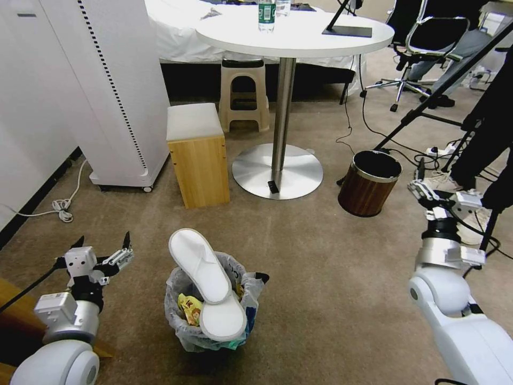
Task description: Pick up the trash bin and place the garbage on the floor into it.
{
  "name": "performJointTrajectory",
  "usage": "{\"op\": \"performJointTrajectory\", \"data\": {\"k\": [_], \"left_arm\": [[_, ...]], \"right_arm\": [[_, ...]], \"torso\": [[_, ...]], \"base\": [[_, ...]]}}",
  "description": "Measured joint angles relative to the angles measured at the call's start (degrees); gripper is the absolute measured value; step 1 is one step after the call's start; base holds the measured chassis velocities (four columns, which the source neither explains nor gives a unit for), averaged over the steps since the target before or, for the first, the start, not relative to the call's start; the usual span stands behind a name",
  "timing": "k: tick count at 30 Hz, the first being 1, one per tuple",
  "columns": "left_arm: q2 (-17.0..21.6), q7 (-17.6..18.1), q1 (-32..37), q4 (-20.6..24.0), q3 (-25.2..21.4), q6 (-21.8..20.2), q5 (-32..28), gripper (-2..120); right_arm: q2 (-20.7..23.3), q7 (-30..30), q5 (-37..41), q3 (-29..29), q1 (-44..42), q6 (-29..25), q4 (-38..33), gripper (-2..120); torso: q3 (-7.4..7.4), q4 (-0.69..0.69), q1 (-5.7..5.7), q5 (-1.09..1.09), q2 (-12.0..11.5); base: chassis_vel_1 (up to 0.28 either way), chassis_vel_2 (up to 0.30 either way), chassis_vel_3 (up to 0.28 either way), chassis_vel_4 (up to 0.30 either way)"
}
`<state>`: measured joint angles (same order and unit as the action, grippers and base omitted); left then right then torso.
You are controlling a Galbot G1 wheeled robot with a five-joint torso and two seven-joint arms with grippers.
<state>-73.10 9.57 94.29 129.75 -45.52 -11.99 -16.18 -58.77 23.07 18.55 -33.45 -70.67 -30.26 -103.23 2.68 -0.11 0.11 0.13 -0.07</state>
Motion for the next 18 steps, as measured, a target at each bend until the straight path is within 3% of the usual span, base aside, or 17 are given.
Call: {"op": "performJointTrajectory", "data": {"k": [9, 13, 18], "left_arm": [[-5.4, -1.2, -0.7, -1.3, 2.4, 1.0, 4.3, 100], [-7.3, -1.9, -1.1, -1.8, 2.7, 1.5, 5.5, 100], [-7.7, -2.1, -1.0, -1.9, 3.0, 1.5, 5.2, 100]], "right_arm": [[-5.1, 2.0, -6.7, 0.0, -1.2, -0.8, 1.2, 100], [-7.9, -0.3, -5.0, 1.9, -0.8, -0.6, 4.5, 100], [-8.4, -1.4, -1.9, 5.4, 1.1, 1.5, 10.7, 100]], "torso": [[0.0, 0.01, 0.0, -0.01, 0.0], [0.0, 0.01, 0.0, -0.02, 0.0], [0.01, 0.02, 0.0, 0.01, 0.0]], "base": [[0.0, 0.0, 0.0, 0.0], [0.0, 0.0, 0.0, 0.0], [0.0, 0.0, 0.0, 0.0]]}}
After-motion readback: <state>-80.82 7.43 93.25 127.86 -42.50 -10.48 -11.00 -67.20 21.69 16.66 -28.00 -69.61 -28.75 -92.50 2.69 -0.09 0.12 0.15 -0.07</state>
